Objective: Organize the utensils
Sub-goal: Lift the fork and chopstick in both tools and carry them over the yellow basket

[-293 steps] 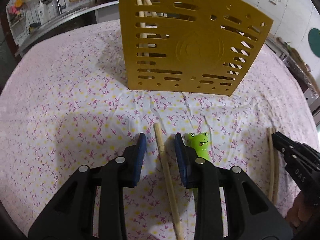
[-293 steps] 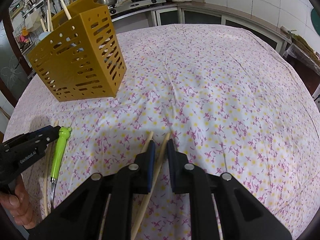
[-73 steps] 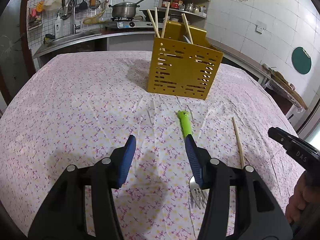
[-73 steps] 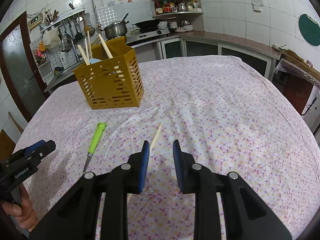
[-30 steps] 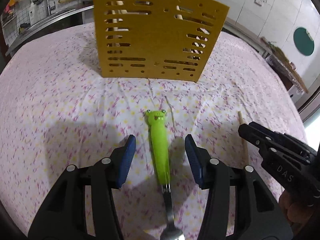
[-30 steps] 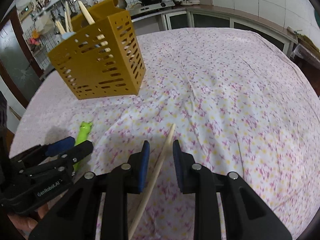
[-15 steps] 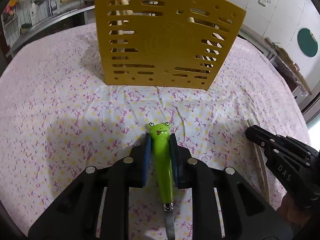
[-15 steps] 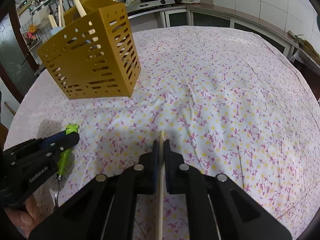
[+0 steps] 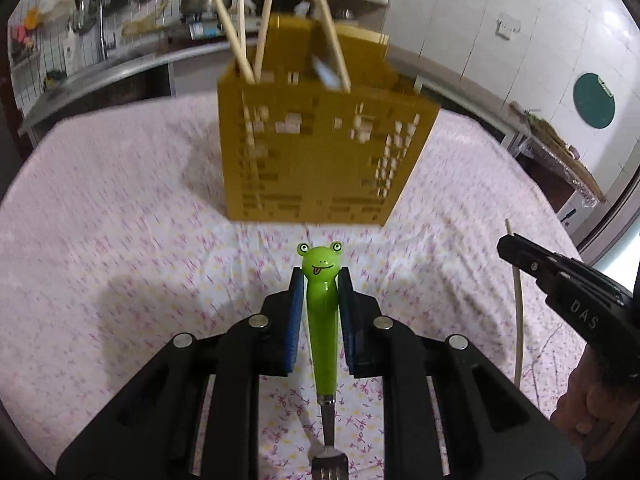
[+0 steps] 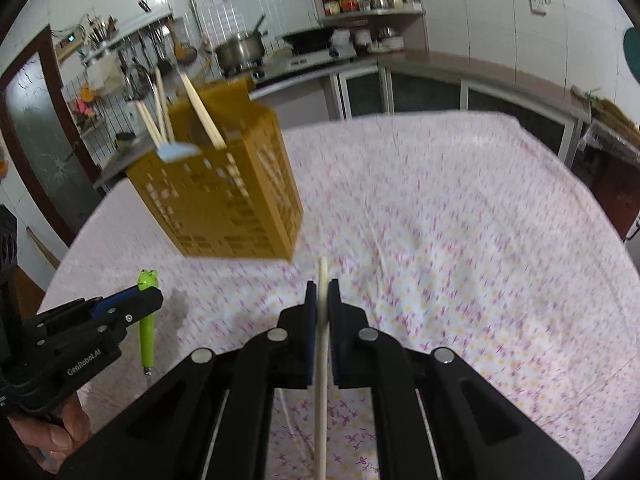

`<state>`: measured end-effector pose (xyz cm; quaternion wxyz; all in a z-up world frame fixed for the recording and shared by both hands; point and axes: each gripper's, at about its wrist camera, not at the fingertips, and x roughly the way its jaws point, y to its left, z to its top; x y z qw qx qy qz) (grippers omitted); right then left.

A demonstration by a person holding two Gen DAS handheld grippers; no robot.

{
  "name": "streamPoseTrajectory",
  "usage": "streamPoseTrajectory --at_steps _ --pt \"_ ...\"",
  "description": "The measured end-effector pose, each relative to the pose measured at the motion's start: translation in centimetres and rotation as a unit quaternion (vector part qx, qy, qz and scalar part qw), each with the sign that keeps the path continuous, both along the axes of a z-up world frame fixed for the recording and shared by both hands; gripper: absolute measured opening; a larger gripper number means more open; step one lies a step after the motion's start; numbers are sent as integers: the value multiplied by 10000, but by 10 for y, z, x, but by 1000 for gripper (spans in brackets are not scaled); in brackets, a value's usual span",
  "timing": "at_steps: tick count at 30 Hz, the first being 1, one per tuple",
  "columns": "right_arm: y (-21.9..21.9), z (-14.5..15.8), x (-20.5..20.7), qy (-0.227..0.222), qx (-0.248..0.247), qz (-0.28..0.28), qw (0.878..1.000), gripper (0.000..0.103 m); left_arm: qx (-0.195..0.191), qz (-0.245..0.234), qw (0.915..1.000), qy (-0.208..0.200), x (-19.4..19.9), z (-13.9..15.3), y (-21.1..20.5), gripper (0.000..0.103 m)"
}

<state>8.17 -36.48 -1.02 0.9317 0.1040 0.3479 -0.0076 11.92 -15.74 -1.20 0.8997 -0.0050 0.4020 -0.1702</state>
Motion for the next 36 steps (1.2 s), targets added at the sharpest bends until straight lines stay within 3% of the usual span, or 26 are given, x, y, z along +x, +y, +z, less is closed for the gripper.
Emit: streamPoseTrajectory --at_steps 9,16,25,36 --pt "2 65 -29 -893 -146 28 9959 6 -42 -16 9965 -832 -23 66 17 16" --pt "2 105 -49 -1461 -286 -53 9888 6 -139 34 9941 -1077 -32 94 29 16" --pt "7 127 -64 -1818 -433 -30 9824 6 -179 80 9925 -1208 -40 107 36 16" --pt "14 134 -67 -1894 -476 -1 9808 6 -207 79 9910 -1321 -49 113 38 15"
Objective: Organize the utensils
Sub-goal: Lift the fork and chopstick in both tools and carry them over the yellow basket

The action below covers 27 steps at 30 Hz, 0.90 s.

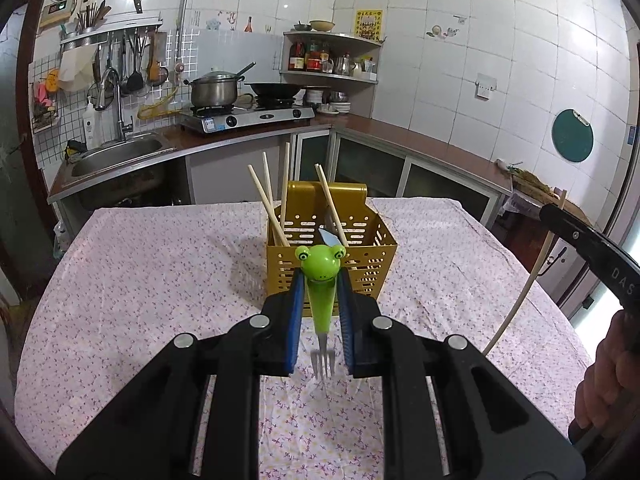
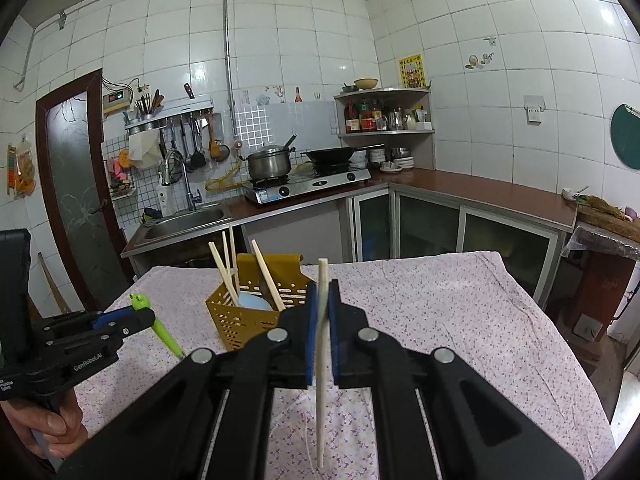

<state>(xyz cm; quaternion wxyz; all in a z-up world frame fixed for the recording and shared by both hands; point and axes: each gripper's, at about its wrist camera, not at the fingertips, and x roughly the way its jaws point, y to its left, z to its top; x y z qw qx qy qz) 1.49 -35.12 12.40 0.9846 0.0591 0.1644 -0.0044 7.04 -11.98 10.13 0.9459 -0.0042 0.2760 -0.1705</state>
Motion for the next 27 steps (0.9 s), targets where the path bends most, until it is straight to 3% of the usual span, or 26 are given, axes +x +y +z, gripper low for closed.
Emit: streamPoseTrajectory --at_steps 27 --pt "-3 5 1 -58 -42 -9 10000 6 -100 101 9996 -227 2 22 11 15"
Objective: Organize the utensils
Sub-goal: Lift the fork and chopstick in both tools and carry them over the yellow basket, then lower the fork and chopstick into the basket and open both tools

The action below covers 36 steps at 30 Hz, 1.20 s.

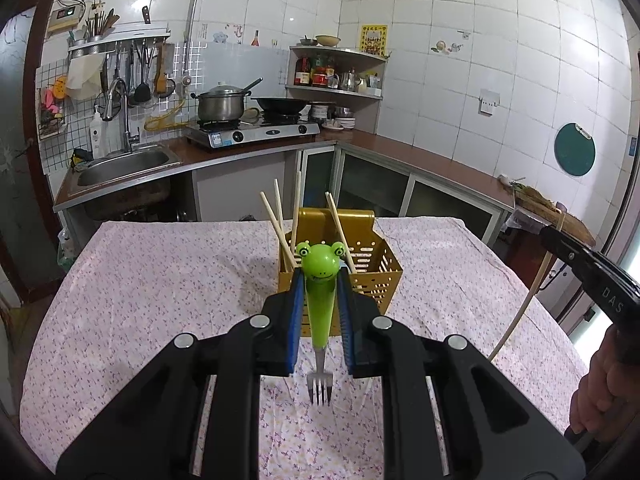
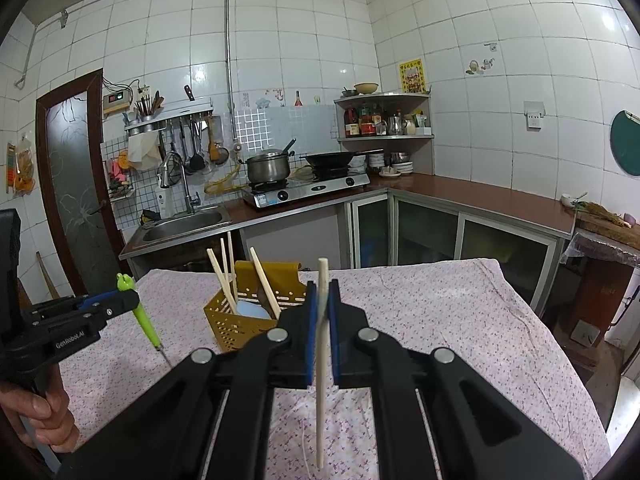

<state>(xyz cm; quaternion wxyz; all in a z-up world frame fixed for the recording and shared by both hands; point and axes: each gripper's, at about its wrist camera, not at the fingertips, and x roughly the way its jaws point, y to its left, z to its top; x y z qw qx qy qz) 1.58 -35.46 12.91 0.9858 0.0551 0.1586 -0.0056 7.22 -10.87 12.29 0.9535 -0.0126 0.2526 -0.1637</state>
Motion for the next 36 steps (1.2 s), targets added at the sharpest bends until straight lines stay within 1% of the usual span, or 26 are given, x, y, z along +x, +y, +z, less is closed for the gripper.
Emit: streamPoseTrajectory --at_steps 7,12,18,26,31,36 --pt "-5 9 8 -89 -79 43 9999 6 8 -17 9999 -172 6 16 0 15" --pt "-3 21 17 -219 -178 82 9996 6 -33 -18 9995 -328 18 35 1 15" --pt "-4 43 36 -432 -273 153 9986 6 -102 19 9987 -500 34 58 3 15" --pt "8 67 56 -677 -370 277 9966 6 -230 20 9977 -633 59 82 -1 15" --pt "16 78 72 -786 -400 374 9954 6 -309 -9 9975 -640 78 88 -5 15" --pt "24 83 95 -837 -471 422 9945 6 -361 11 9974 -622 100 86 -11 15"
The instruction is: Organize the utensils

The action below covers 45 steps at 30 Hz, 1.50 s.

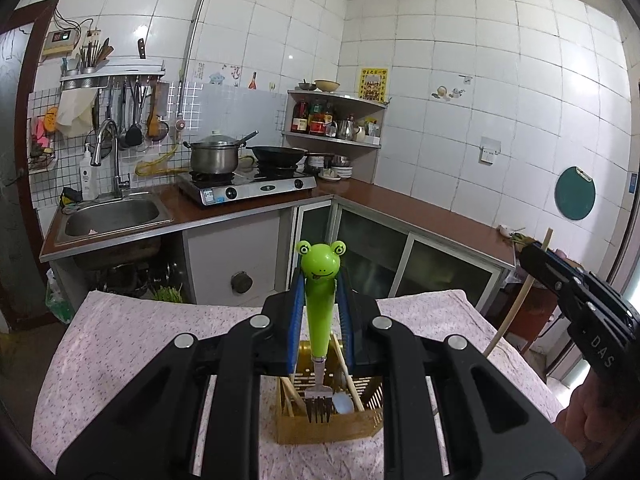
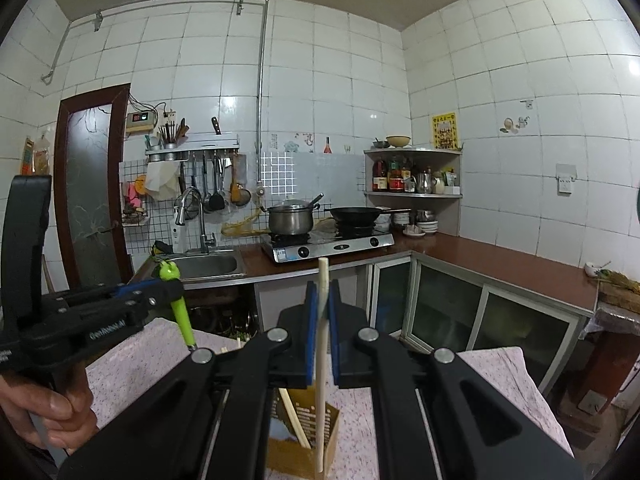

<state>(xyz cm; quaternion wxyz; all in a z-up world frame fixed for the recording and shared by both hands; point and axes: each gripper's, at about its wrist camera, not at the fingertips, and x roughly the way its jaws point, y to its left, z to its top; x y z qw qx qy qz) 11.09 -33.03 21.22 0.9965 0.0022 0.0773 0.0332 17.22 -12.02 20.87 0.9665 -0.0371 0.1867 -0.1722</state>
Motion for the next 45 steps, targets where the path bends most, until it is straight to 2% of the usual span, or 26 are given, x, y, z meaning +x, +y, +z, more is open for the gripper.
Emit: streamPoseTrajectory --at_steps 5,15,20,23,26,29,32,34,36,38,40,45 --pt "11 0 24 34 -22 42 10000 6 -69 14 9999 76 19 -7 -3 15" --pt "22 -28 63 278 -167 59 9995 6 -106 39 9994 330 50 -35 -4 15" --pt "23 -53 79 583 -237 30 9980 6 -153 79 9981 586 61 -57 0 15" --pt "26 -74 93 976 -259 184 9947 7 -203 86 9960 868 68 -76 5 16" --pt "19 -82 95 1052 -76 170 9943 9 -206 181 9950 962 69 -88 13 31" --pt "6 -77 83 857 256 148 9959 33 -199 265 9956 871 62 -84 25 41" --pt "-4 -74 67 703 313 12 9970 33 -171 431 9970 620 47 -77 40 51" --pt "-13 -76 51 650 301 -102 9974 34 -106 535 9976 436 36 -76 51 69" --pt "-23 -85 33 639 273 -261 9972 42 10 708 9972 257 23 -80 61 79" --pt "-33 -97 16 698 246 -433 9963 49 200 878 9959 118 5 -91 73 82" --pt "-43 -115 -3 852 303 -541 9944 54 337 1012 9943 29 -15 -103 83 99" --pt "-51 -161 -58 984 279 -807 9915 59 527 1335 9891 -341 -72 -138 101 98"
